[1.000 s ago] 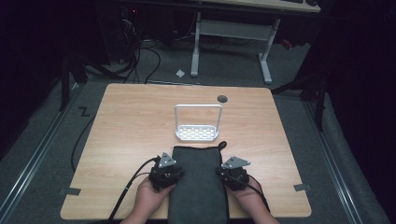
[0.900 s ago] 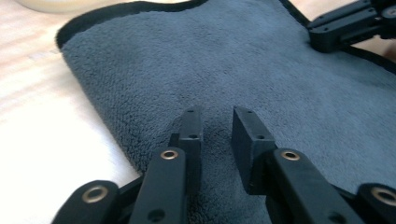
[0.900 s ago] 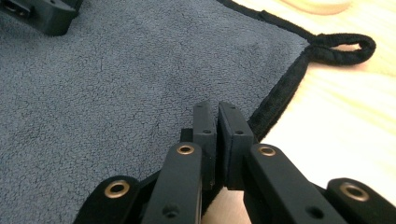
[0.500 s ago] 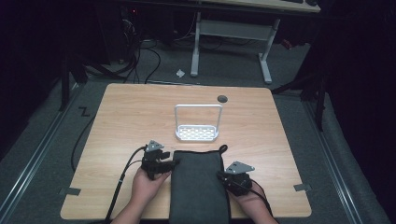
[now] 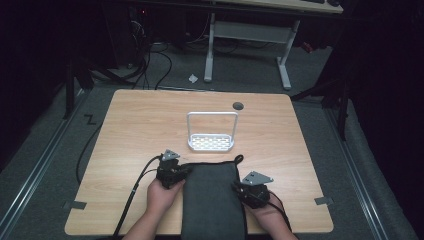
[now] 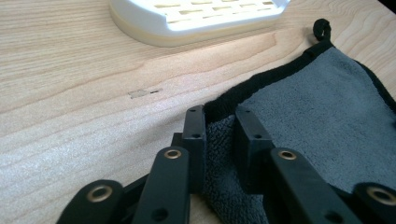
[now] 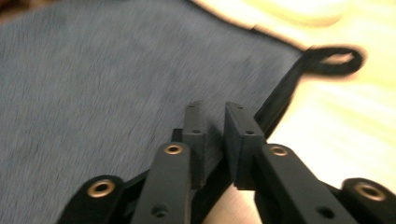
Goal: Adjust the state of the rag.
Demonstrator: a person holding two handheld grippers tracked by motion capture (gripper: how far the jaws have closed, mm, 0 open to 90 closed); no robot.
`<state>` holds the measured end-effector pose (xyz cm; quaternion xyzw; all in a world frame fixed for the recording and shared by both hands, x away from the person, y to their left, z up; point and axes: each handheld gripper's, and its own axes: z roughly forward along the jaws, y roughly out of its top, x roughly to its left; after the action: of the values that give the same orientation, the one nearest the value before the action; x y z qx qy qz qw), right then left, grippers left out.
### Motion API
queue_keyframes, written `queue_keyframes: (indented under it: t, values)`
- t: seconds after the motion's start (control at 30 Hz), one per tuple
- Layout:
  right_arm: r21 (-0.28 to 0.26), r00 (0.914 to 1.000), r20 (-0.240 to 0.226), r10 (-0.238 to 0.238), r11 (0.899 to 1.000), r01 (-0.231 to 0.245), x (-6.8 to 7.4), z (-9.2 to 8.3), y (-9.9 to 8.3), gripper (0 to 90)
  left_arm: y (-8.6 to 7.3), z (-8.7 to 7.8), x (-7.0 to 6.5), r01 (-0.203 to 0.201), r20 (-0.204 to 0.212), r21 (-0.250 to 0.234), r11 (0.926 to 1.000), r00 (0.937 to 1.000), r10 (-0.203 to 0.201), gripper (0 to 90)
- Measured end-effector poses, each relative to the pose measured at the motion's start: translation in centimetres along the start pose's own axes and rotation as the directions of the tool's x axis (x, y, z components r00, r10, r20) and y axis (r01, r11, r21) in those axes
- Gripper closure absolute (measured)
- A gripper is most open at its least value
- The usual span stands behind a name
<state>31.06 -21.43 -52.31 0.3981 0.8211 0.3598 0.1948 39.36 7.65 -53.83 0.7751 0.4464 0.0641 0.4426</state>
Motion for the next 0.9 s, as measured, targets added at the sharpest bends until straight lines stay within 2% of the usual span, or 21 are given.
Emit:
queue_keyframes:
  t: [0.17,0.27,0.3,0.4,0.47,0.5,0.63,0.9]
  values:
    - [-0.05,0.9965,0.05,0.067,0.997,-0.064,-1.3,0.9,2.1,58.5,-0.1,0.0,-0.1,-0.002,-0.004,-0.004,1.0,1.0,0.002,76.3]
    - [-0.043,0.9936,0.068,0.09,0.995,-0.087,-2.2,2.1,3.3,46.7,-0.1,0.0,-0.1,-0.003,-0.007,-0.006,1.0,1.0,0.002,76.3]
    - [-0.038,0.9921,0.061,0.11,0.993,-0.107,-2.6,2.7,3.7,43.5,-0.1,0.0,-0.1,-0.004,-0.008,-0.006,1.0,1.0,0.004,76.2]
    - [-0.014,0.9918,0.079,0.101,0.995,-0.1,-3.0,4.0,4.0,38.6,-0.1,0.0,-0.1,-0.002,-0.007,-0.006,1.0,1.0,0.002,75.8]
    - [0.016,0.9907,0.075,0.113,0.993,-0.115,-3.1,4.7,3.8,37.7,-0.1,0.0,-0.1,-0.002,-0.006,-0.006,1.0,1.0,0.002,75.6]
    - [0.03,0.9911,0.082,0.105,0.994,-0.108,-3.1,5.0,3.6,37.3,-0.1,0.0,-0.1,-0.003,-0.007,-0.006,1.0,1.0,0.003,75.6]
    - [0.018,0.989,0.051,0.139,0.99,-0.14,-3.2,4.9,3.1,40.8,-0.1,-0.1,-0.2,-0.006,-0.008,-0.006,1.0,0.9999,0.006,74.8]
    - [-0.001,0.9924,0.018,0.122,0.993,-0.122,-2.5,4.4,2.5,62.8,-0.1,-0.1,-0.2,-0.006,-0.005,-0.005,1.0,1.0,0.006,74.2]
